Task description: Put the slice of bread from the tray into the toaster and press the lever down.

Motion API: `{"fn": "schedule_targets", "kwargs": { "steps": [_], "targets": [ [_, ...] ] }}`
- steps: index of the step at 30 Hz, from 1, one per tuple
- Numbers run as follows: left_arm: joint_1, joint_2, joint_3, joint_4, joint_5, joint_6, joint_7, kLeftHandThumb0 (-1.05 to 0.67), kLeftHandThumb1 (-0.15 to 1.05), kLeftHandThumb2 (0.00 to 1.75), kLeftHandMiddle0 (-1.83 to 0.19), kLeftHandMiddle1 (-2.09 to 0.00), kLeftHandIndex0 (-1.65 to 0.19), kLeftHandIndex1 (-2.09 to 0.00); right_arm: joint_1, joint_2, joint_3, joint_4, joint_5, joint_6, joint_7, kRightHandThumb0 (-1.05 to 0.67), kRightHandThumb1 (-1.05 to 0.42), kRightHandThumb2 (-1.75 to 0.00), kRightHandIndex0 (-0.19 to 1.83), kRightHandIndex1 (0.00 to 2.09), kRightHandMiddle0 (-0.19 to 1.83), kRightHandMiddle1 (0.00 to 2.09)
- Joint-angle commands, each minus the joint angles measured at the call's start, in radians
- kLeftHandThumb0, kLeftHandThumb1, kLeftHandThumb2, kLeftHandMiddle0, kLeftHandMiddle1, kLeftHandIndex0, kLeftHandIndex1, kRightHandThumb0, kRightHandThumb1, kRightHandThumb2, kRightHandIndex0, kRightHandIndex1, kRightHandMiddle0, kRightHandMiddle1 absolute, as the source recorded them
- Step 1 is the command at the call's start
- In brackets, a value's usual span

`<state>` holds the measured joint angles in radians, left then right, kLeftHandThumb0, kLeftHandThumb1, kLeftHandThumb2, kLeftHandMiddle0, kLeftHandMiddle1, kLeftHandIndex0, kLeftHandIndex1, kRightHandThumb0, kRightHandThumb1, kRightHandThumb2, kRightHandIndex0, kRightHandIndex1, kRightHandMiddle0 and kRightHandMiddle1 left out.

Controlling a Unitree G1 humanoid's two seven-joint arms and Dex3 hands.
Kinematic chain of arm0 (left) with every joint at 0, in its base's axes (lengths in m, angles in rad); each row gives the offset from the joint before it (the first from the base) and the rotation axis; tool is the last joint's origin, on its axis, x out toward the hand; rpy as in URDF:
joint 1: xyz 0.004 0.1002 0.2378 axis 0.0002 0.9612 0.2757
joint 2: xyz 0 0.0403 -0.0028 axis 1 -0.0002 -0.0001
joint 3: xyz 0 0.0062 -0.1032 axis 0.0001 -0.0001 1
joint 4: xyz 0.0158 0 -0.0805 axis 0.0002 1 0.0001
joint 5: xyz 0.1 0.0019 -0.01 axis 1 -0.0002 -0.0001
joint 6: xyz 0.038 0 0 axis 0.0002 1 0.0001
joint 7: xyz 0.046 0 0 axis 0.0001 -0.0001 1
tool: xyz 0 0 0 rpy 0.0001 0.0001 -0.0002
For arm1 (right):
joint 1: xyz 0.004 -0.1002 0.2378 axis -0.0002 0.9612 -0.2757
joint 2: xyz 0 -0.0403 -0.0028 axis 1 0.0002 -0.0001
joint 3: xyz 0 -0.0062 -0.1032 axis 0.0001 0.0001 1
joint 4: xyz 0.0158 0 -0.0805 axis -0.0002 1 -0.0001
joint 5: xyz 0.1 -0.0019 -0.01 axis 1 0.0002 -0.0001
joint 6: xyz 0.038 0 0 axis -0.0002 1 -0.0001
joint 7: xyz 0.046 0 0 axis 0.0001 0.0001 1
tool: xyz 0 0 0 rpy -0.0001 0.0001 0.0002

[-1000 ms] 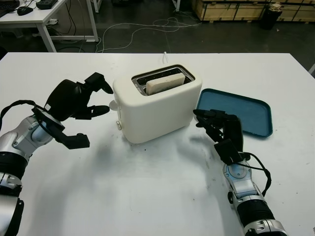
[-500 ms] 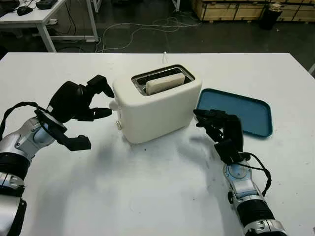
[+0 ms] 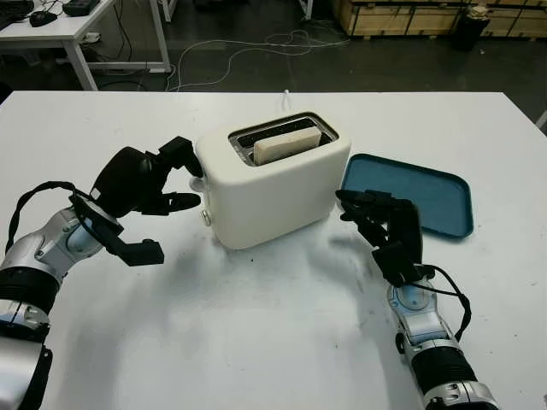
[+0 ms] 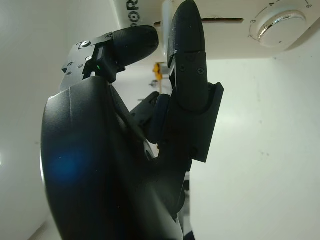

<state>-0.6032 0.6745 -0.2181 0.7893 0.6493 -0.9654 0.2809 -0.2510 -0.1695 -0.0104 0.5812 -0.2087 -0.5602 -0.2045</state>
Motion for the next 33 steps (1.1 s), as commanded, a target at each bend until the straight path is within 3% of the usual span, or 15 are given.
{"fn": "schedule_targets", "kwargs": {
  "steps": [1, 18, 27, 33],
  "targets": [
    [-0.008, -0.004, -0.012, 0.012, 0.008, 0.008, -0.003, -0.66, 0.92, 0.35, -1.15, -1.75, -0.14, -1.75, -0.006, 0.008, -0.003, -0.002, 0.01, -0.015, 0.001, -0.54, -0.92, -0.04, 1.0, 0.9, 1.23, 0.0],
    [0.021, -0.053, -0.057, 0.136, -0.015, 0.014, -0.022, -0.66, 0.92, 0.3, -1.16, -1.75, -0.31, -1.69, -0.007, 0.004, -0.005, -0.008, 0.012, -0.014, 0.005, -0.54, -0.92, -0.04, 1.01, 0.9, 1.23, 0.0],
    [0.071, -0.106, -0.077, 0.161, -0.067, 0.033, -0.052, -0.66, 0.92, 0.28, -1.13, -1.75, -0.51, -1.51, -0.011, 0.007, -0.008, -0.005, 0.024, -0.02, 0.013, -0.54, -0.92, -0.04, 1.01, 0.91, 1.23, 0.0],
    [0.107, -0.155, -0.079, 0.176, -0.167, 0.025, -0.118, -0.65, 0.92, 0.27, -1.09, -1.75, -0.67, -1.26, -0.013, 0.004, -0.009, 0.002, 0.018, -0.025, 0.01, -0.55, -0.92, -0.04, 1.01, 0.91, 1.23, 0.0]
  ]
}}
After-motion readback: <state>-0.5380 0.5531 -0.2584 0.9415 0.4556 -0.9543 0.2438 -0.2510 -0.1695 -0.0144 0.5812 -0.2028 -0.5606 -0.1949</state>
